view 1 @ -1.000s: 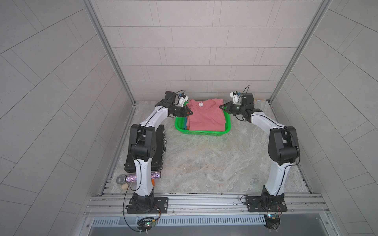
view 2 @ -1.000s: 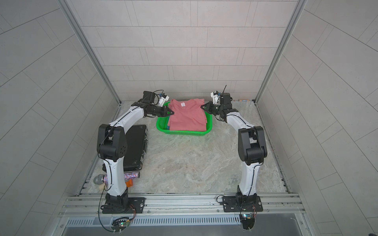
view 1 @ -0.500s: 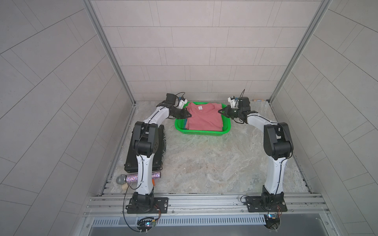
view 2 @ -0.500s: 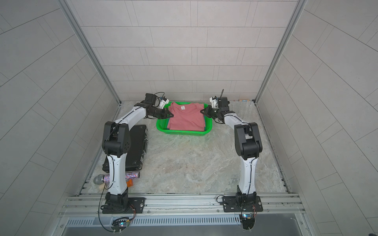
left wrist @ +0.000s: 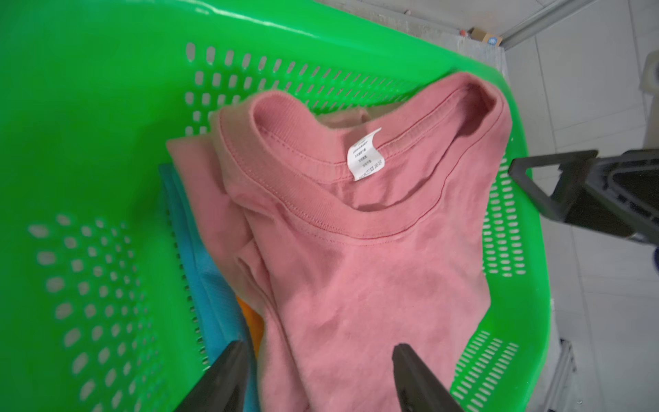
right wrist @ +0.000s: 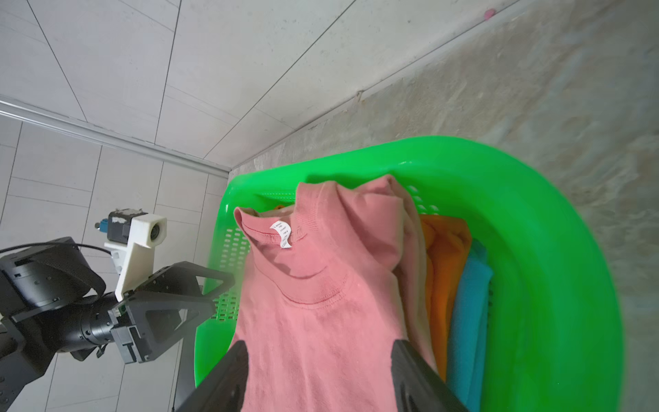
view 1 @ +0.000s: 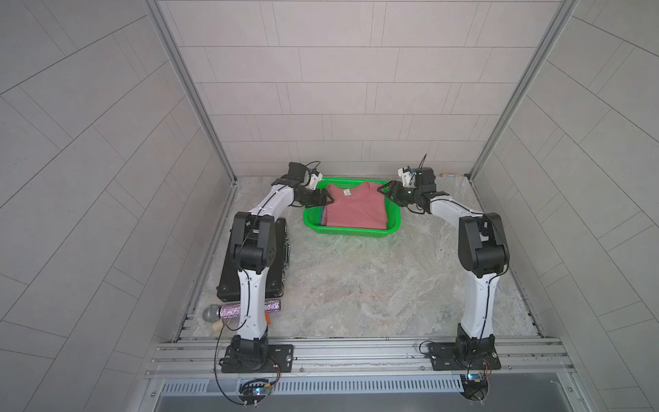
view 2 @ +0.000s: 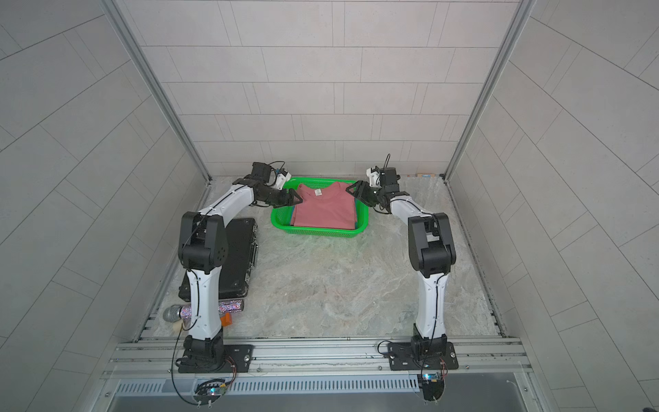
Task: Put the folded t-shirts into the basket
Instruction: Place the T-shirt in the bin, then adjust the T-shirt in the bin.
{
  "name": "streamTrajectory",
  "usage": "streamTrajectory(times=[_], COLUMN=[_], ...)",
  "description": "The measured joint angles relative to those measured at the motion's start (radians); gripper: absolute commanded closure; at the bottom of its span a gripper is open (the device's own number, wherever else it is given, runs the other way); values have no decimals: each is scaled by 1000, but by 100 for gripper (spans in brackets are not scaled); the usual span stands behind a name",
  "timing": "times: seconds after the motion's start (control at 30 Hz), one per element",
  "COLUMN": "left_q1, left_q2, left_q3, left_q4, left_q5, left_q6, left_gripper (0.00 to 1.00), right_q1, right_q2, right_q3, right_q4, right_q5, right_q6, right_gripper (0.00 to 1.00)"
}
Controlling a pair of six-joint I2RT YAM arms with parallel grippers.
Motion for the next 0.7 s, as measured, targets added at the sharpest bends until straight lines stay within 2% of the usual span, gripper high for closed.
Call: streamTrajectory(times=[0.23,0.47,0.53,0.63,0.7], left_q1=[37,50,38,-1,-33], left_q2=[-85,-273,-330,-360,-352], left_q3=[-27,-148,-212,-269,-280], left_q4=[-36,-34,-22,-8,3], left_q5=[-52,-38,-21,3,24], left_q6=[24,40,51,66,64], left_gripper=[26,27,34,47,51], right_q1=[0,65,120,187,217], right_q2=[-149,-271,-275,-259,-234], right_q3=[-33,-26,-24,-14,-2], right_q4=[-77,-178,-214,-263,-271], right_q5=[70,134,149,157,143], right_q6=[-42,-148,-179,-205,-204], right_gripper=[31,35,41,60,72])
